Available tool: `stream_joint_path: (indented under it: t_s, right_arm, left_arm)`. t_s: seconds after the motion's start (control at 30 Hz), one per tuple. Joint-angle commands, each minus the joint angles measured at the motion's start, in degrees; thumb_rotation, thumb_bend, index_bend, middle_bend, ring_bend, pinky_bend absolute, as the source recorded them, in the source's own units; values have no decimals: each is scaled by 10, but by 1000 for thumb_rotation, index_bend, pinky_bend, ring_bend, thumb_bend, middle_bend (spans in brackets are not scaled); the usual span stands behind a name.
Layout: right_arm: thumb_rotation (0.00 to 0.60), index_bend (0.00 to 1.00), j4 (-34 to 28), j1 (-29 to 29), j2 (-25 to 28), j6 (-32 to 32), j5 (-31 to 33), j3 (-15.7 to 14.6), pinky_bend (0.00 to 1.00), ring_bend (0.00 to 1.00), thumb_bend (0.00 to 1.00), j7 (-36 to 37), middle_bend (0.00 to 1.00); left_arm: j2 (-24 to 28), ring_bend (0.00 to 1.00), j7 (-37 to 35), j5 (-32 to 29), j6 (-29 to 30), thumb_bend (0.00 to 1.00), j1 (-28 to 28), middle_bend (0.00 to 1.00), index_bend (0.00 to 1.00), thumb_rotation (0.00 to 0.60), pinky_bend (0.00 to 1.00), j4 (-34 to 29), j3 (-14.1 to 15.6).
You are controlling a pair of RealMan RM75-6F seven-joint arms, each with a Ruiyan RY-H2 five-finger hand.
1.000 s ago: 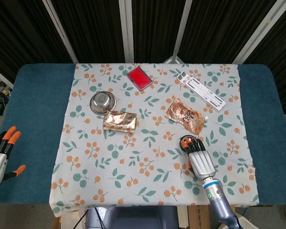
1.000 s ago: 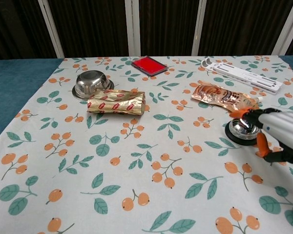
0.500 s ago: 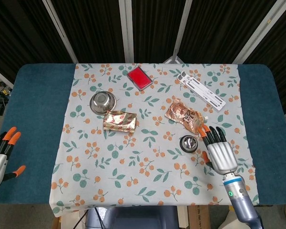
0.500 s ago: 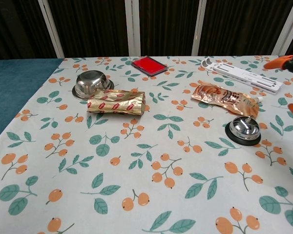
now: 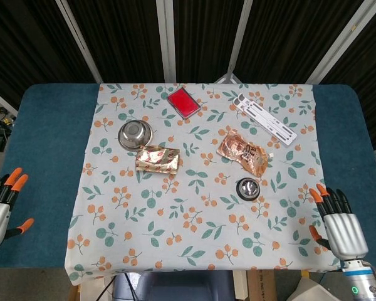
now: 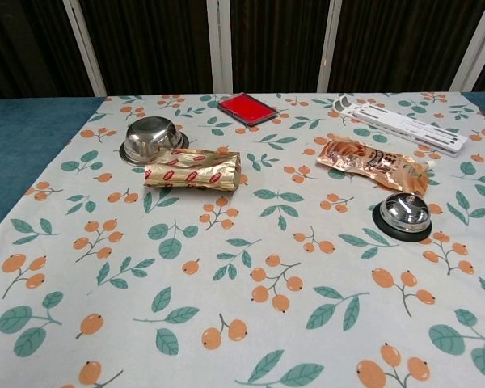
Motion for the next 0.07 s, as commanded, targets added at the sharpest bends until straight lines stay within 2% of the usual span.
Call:
stream_joint_path:
  t_s: [0.03, 0.07]
  right_arm:
    - [600, 0, 12, -6, -15, 7, 3, 9, 0, 0, 359, -14, 0]
    - [600, 0, 12, -7, -17, 4, 4, 9, 0, 0, 359, -15, 0]
  left_arm:
    - [0, 0, -1, -1, 0, 48, 0, 0, 0, 600, 0, 0, 0]
    - [0, 0, -1, -1, 0, 48, 0, 0, 0, 600, 0, 0, 0]
